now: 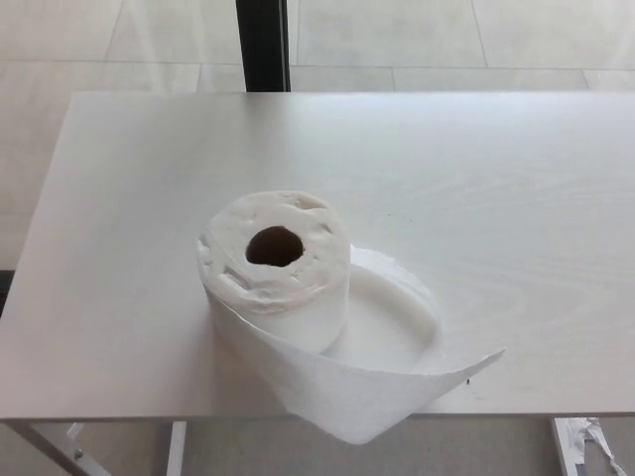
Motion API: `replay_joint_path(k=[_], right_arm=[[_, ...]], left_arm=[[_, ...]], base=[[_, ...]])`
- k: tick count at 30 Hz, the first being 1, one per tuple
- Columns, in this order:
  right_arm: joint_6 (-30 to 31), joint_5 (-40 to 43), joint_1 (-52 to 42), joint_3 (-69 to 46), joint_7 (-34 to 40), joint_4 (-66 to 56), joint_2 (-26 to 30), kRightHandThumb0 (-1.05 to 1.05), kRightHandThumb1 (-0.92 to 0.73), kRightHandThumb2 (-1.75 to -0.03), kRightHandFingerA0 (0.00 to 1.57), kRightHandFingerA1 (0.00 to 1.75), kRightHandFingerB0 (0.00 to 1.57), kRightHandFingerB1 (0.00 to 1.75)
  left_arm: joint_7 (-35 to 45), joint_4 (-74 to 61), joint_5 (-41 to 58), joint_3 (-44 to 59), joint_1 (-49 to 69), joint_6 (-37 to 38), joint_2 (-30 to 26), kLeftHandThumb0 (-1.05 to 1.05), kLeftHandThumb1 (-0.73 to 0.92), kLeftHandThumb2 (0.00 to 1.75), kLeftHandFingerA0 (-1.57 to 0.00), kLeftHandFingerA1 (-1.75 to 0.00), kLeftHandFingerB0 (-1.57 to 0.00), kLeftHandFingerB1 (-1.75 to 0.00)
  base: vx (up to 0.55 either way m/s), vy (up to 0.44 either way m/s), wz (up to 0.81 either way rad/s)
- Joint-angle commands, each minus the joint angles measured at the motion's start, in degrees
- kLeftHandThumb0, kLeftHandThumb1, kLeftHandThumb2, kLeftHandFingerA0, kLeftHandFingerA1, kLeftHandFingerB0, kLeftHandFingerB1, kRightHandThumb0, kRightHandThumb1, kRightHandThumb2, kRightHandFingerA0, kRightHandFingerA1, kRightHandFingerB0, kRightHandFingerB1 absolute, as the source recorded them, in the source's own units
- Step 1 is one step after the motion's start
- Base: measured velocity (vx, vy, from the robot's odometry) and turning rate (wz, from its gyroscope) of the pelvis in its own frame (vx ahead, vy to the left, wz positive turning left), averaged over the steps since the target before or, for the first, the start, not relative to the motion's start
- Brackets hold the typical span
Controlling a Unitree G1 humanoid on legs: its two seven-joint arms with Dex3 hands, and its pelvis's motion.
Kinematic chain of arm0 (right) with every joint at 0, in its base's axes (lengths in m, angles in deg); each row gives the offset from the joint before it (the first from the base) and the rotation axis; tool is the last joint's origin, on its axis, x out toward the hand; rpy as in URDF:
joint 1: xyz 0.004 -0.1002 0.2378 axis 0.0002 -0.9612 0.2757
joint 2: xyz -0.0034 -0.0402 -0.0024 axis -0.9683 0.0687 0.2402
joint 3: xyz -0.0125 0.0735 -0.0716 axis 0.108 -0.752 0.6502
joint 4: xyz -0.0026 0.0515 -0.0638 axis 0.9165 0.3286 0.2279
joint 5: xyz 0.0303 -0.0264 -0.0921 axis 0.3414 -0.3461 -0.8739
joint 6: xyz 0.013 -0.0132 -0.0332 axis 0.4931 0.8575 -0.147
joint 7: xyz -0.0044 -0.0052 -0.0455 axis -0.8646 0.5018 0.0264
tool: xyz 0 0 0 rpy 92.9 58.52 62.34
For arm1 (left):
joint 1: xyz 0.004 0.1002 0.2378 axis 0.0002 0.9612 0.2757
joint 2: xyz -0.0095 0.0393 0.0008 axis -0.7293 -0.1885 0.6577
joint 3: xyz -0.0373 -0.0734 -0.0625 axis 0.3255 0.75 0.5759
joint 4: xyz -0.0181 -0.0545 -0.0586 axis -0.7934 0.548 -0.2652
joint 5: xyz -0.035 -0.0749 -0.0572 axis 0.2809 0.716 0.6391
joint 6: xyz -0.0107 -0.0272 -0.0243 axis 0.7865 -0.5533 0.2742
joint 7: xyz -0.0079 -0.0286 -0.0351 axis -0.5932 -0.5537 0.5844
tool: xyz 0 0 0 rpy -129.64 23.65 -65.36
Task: A toilet paper roll is kept in the middle of the desk infront of the robot. The robot places its left hand on the top of the toilet paper roll to hold it still and uses its right hand to tear off a piece of toilet paper from it and hands the paper to a person
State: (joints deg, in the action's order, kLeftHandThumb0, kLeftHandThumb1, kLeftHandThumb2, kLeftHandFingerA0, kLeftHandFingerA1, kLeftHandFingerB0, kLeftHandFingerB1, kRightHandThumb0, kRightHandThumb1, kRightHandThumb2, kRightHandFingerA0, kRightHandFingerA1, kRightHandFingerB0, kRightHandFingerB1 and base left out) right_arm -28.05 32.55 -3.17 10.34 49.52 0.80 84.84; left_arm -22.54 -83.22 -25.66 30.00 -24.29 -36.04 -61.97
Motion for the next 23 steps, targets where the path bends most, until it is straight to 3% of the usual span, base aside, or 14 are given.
replay_joint_path(k=[1,2,3,4,5,6,7,9,10,13,14,15,18,23], right_arm=[[10.1,29.2,9.3,-24.2,-1.3,26.9,-3.9,-0.70,-0.63,-0.99,0.41,0.84,0.01,0.22],[9.6,29.9,8.2,-24.9,-3.2,28.4,-4.1,-0.65,-0.75,-0.64,0.39,1.03,0.00,0.23],[8.1,29.5,7.2,-24.5,-5.1,29.9,-4.0,-0.63,-0.74,-0.62,0.33,0.91,0.00,0.26],[4.1,26.1,4.6,-21.3,-7.0,33.4,-3.8,-0.67,-0.52,-0.97,0.64,1.10,0.00,0.37],[2.5,24.6,3.8,-20.0,-7.6,34.8,-3.6,-0.67,-0.52,-0.97,0.64,1.10,0.00,0.37],[1.7,21.6,2.8,-17.2,-7.2,37.1,-3.1,-0.83,-0.58,-0.91,0.84,1.26,0.08,0.44],[1.3,19.7,2.2,-15.3,-7.6,38.7,-2.8,-0.80,-0.72,-0.64,0.74,1.42,0.14,0.34],[0.5,18.7,2.1,-13.6,-8.7,40.9,-2.3,-0.79,-0.73,-0.63,0.83,1.29,0.16,0.33],[-0.3,17.3,2.0,-11.4,-10.3,42.7,-2.1,-0.80,-0.71,-0.62,0.64,0.86,0.22,0.34],[-1.8,13.4,1.6,-4.8,-18.6,44.7,-0.6,-0.84,-0.60,-0.97,0.53,0.73,0.21,0.46],[-3.5,12.1,0.6,-2.4,-21.9,44.2,-0.1,-0.82,-0.70,-0.61,0.43,0.62,0.26,0.38],[-3.5,8.3,-0.2,2.4,-23.6,43.8,1.3,-0.72,-0.61,-0.59,0.44,0.60,0.33,0.37],[-4.4,7.8,-1.2,5.1,-25.5,45.1,3.1,-0.69,-0.42,-0.79,0.58,0.83,0.29,0.47],[-6.7,8.5,-0.8,6.6,-24.7,48.6,4.3,-0.68,-0.57,-0.58,0.42,0.61,0.32,0.37]], left_arm=[[-10.9,27.3,19.5,16.8,-6.9,1.9,-1.9,-0.68,0.90,0.67,-0.79,-1.07,-0.55,-0.50],[-8.9,27.1,16.6,13.7,-4.2,0.6,-1.5,-0.62,0.72,1.13,-1.05,-1.32,-0.64,-0.85],[-7.4,25.5,15.0,11.8,-2.2,0.2,-0.7,-0.72,0.88,0.68,-0.91,-1.75,-0.63,-1.33],[-5.3,29.8,11.8,7.0,0.9,4.8,-2.5,-0.66,0.84,0.65,-0.77,-1.61,-0.63,-0.67],[-4.6,32.1,10.9,5.4,2.0,7.0,-3.6,-0.66,0.84,0.65,-0.77,-1.61,-0.63,-0.67],[-2.3,35.2,9.8,2.9,3.1,10.1,-5.4,-0.63,0.86,0.65,-0.46,-0.51,-0.36,-0.41],[-0.8,37.6,9.2,1.3,3.5,12.3,-6.7,-0.63,0.87,0.66,-0.42,-0.41,-0.25,-0.34],[0.5,39.6,9.6,0.3,3.3,14.1,-8.0,-0.70,0.70,0.97,-0.34,-0.51,-0.19,-0.46],[2.2,39.7,10.3,0.2,3.7,15.3,-8.4,-0.76,0.75,0.72,-0.39,-0.40,-0.28,-0.33],[5.1,41.7,11.7,-0.2,5.0,18.7,-10.0,-0.73,0.81,0.65,-0.43,-0.38,-0.27,-0.32],[5.3,42.9,12.2,-0.1,5.0,19.4,-10.3,-0.72,0.78,0.64,-0.45,-0.39,-0.29,-0.32],[6.4,45.7,12.3,-0.5,5.2,19.3,-11.4,-0.66,0.57,0.93,-0.38,-0.54,-0.22,-0.44],[6.3,51.3,10.0,-4.7,5.5,22.0,-13.6,-0.57,0.67,0.60,-0.52,-0.43,-0.43,-0.34],[6.5,55.5,11.5,-6.0,6.1,24.6,-15.3,-0.61,0.54,0.88,-0.59,-0.59,-0.38,-0.49]], base=[[0.00,0.000,0.00],[0.00,0.000,0.00],[0.00,0.000,0.00],[0.00,0.000,0.00],[0.00,0.000,0.00],[0.00,0.000,0.00],[0.00,0.000,0.00],[0.00,0.000,0.00],[0.00,0.000,0.00],[0.00,0.000,0.00],[0.00,0.000,0.00],[0.00,0.000,0.00],[0.00,0.000,0.00],[0.00,0.000,0.00]])
